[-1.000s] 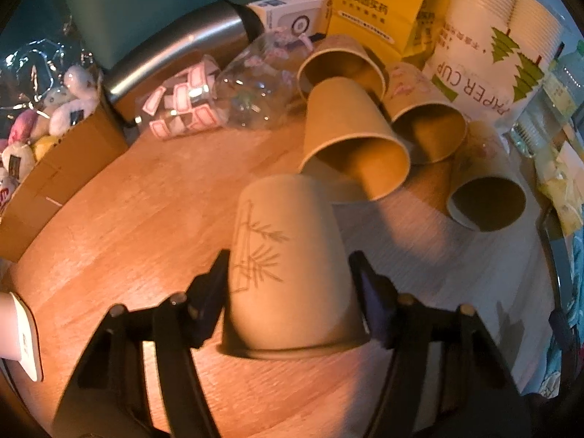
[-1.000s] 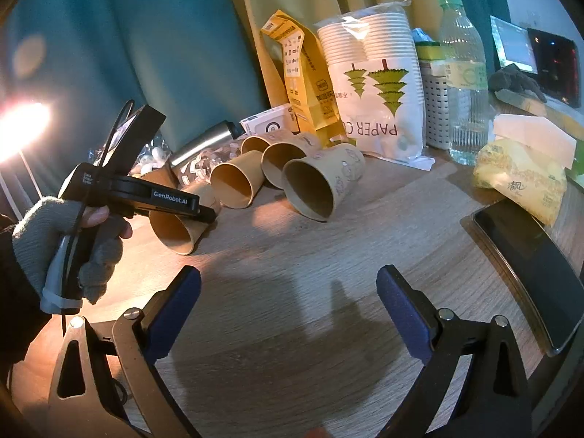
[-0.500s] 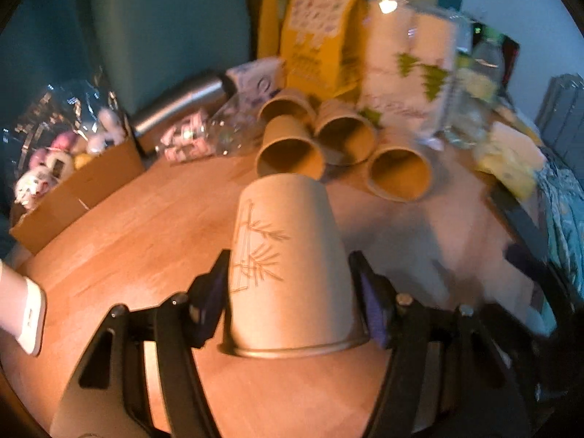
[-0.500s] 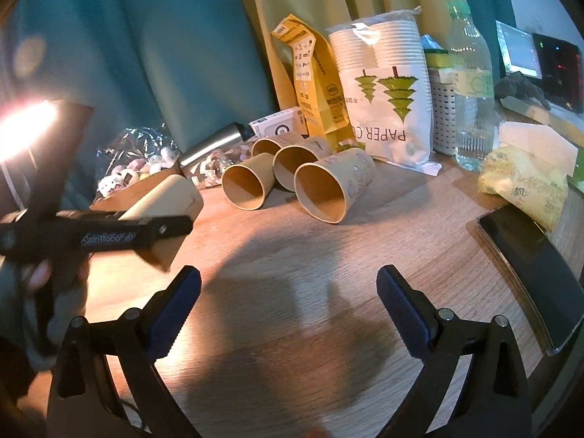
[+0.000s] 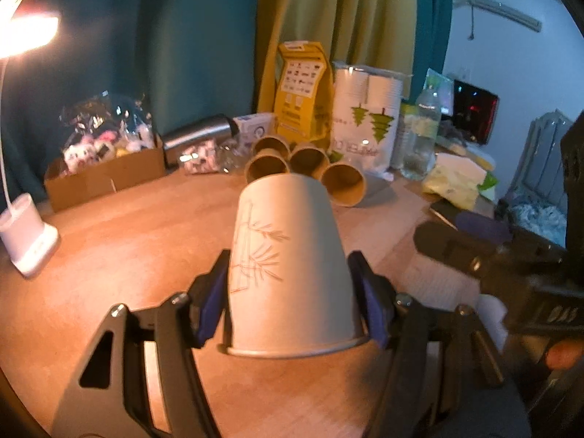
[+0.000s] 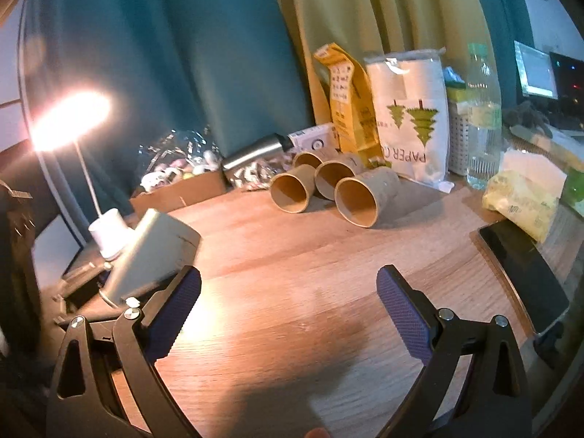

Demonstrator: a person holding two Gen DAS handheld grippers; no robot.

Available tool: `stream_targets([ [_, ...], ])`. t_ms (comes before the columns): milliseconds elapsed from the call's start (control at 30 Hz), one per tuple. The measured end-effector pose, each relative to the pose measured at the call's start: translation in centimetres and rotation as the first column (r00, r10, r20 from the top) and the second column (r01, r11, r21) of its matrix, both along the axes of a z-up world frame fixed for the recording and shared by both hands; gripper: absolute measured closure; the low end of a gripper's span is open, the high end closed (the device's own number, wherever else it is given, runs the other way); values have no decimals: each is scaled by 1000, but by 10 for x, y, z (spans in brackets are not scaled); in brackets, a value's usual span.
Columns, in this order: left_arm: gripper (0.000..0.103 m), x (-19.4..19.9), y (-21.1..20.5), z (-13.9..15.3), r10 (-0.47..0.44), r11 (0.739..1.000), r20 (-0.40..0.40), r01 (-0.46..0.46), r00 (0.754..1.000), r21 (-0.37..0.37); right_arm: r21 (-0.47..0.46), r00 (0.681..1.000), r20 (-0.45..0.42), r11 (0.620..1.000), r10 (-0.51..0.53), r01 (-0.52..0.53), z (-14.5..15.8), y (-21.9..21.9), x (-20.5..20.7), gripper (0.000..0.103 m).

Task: Flip cup upside down
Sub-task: 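Lift the held cup off the table with the left tool, then close the right tool around the cup body while the left tool keeps holding it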

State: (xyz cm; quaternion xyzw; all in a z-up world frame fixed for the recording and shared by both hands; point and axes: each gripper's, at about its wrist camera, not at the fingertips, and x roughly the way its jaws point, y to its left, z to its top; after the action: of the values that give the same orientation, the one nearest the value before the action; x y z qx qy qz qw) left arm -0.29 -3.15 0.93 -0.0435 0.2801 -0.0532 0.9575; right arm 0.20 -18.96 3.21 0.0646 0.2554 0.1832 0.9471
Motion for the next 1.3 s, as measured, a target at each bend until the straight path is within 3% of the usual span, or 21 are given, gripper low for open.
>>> stream_targets([
  [167,39,-13,2,-7,-8,1000,59,8,998,4,4,999,29,999,33,-33,11,9,-18,5],
  [267,39,-21,4,-9,-52,998,105,55,993,-32,33,998,26,998,60,-60,15,13,-23,5],
  [500,39,-30,7,-15,-50,998,135,55,990,-32,66,988,28,986,151,-152,20,34,-30,5],
  [967,39,-40,1,-10,-102,994,187,106,977,-10,180,960,-22,946,280,-271,14,42,-24,5],
  [1300,39,-52,-5,-5,-183,983,257,185,949,15,302,933,-41,895,357,-329,8,35,-17,5],
])
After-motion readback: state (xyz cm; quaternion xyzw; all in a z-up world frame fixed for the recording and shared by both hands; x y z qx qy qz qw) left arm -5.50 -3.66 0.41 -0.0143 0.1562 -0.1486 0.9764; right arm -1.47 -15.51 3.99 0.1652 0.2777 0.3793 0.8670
